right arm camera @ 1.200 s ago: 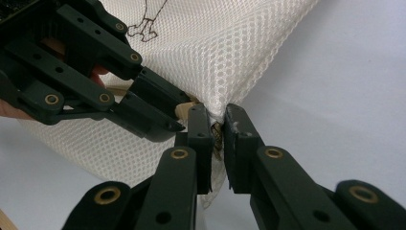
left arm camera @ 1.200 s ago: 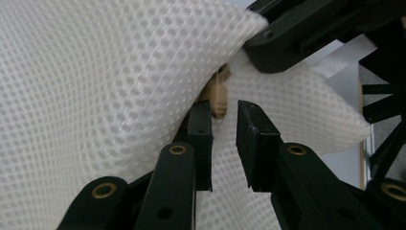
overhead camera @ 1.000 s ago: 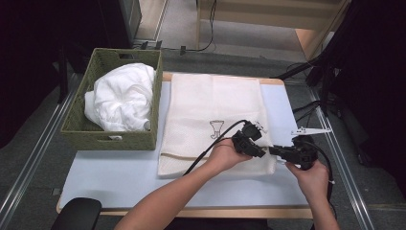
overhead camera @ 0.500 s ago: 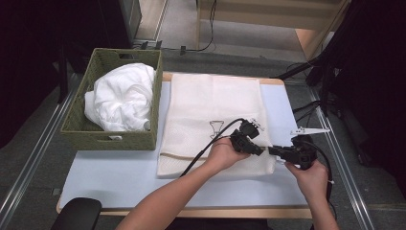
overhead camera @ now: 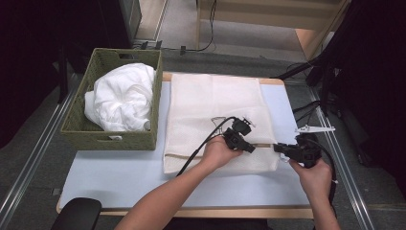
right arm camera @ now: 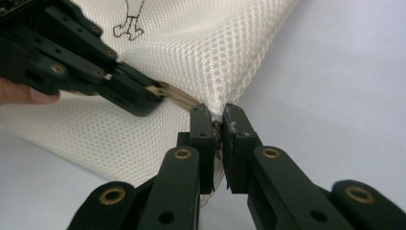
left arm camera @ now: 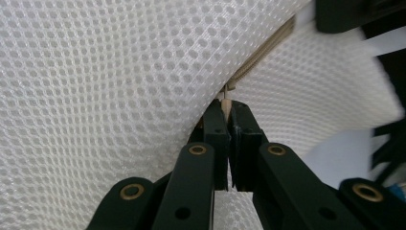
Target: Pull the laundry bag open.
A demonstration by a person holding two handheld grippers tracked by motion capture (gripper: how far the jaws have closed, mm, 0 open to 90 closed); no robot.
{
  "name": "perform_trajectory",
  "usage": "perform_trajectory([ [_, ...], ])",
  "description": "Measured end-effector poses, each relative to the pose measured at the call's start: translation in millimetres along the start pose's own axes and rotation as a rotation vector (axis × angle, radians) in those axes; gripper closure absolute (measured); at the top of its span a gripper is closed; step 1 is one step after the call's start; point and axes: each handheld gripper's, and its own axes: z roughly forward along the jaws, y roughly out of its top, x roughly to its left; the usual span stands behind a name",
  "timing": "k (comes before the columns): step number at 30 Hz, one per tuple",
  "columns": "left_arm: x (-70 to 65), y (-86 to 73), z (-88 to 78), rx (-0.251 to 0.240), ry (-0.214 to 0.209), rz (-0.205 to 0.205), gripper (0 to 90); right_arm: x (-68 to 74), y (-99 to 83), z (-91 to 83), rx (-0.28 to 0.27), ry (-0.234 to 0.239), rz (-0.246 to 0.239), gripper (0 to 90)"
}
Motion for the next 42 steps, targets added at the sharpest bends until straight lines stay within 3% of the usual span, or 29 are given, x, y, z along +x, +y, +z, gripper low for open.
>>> perform_trajectory([
  [7, -5.9, -1.0, -6.6, 0.0, -0.021, 0.043, 88.1, -1.9, -2.6, 3.9, -0.007, 0.019, -0.002, 84.7],
  [13, -3.2, -3.2, -6.1, 0.003, -0.039, 0.022, 88.1, -3.1, -3.6, 7.0, 0.009, 0.02, -0.004, 84.6],
  [14, -1.1, -4.1, -6.6, -0.004, -0.069, 0.003, 88.1, -3.3, -3.9, 7.0, 0.01, 0.021, -0.003, 84.6],
  [17, 1.7, -5.3, -7.3, -0.014, -0.092, -0.021, 88.1, -4.2, -4.3, 7.0, 0.008, 0.024, -0.001, 84.5],
  [23, 1.1, -6.9, -8.3, 0.0, -0.071, -0.007, 88.1, -4.7, -4.3, 8.0, 0.016, 0.033, -0.001, 84.3],
  [26, 2.4, -7.8, -8.9, 0.006, -0.09, -0.016, 88.3, -3.8, -3.7, 7.7, 0.022, 0.033, 0.002, 84.6],
  [31, 2.3, -11.1, -13.6, 0.022, -0.068, -0.01, 88.4, -0.8, -2.2, 4.0, 0.033, -0.013, -0.019, 85.0],
  [33, 5.7, -14.6, -17.1, 0.023, -0.057, -0.016, 88.4, -3.3, -3.3, 4.8, 0.035, -0.01, -0.002, 85.0],
  [36, 9.2, -25.1, -26.8, 0.002, -0.088, -0.024, 88.3, -6.3, -4.7, 6.1, 0.028, 0.011, 0.007, 84.8],
  [42, 5.2, -26.5, -27.4, -0.008, -0.069, 0.003, 88.2, -3.6, -4.0, 8.3, 0.036, 0.0, -0.008, 84.8],
])
